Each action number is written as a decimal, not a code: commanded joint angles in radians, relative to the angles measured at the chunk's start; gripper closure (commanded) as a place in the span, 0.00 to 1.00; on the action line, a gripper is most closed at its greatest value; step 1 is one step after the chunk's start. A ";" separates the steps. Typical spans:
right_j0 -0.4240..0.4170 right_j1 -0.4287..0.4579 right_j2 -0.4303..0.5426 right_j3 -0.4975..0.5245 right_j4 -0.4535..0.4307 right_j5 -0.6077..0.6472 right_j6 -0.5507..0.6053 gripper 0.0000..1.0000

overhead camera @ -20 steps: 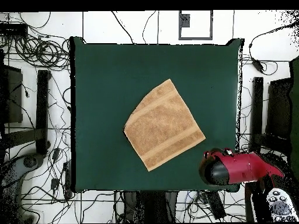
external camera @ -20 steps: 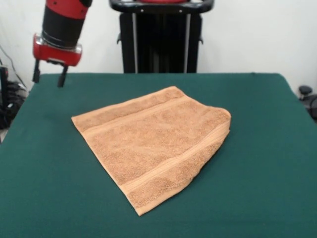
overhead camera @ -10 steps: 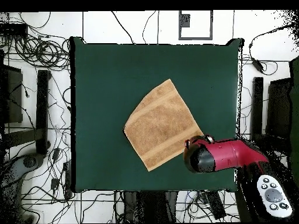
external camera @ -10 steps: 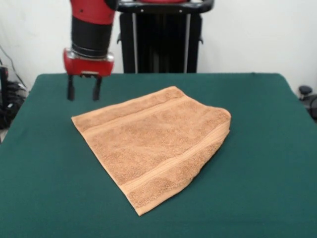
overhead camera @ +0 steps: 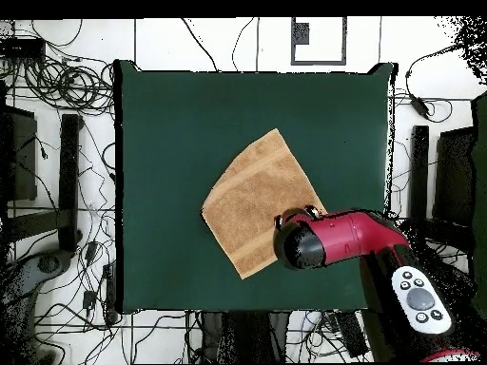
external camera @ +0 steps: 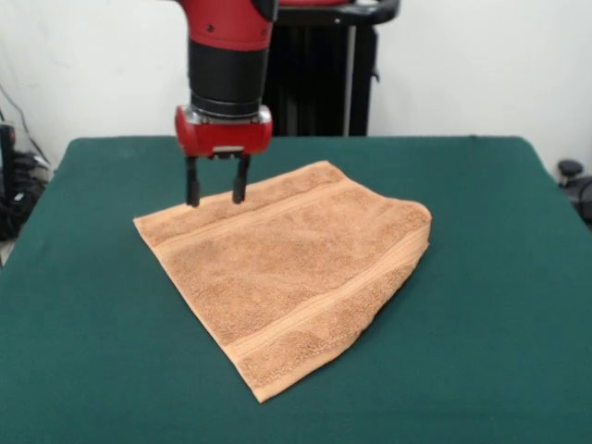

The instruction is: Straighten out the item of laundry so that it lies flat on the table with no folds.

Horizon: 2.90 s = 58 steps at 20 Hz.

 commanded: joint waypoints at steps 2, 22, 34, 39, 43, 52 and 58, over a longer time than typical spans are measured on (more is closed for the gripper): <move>0.031 0.062 0.102 0.057 0.024 0.071 -0.084 0.00; 0.089 0.224 0.041 -0.065 -0.055 -0.083 0.028 0.00; 0.137 0.328 -0.029 -0.166 -0.071 -0.116 0.054 0.00; 0.149 0.359 -0.082 -0.185 -0.093 -0.108 0.060 0.00; 0.158 0.382 -0.136 -0.183 -0.120 -0.113 0.063 0.00; 0.134 0.404 -0.198 -0.188 -0.205 -0.093 -0.022 0.00; 0.185 0.426 -0.288 -0.247 -0.227 -0.014 0.044 0.00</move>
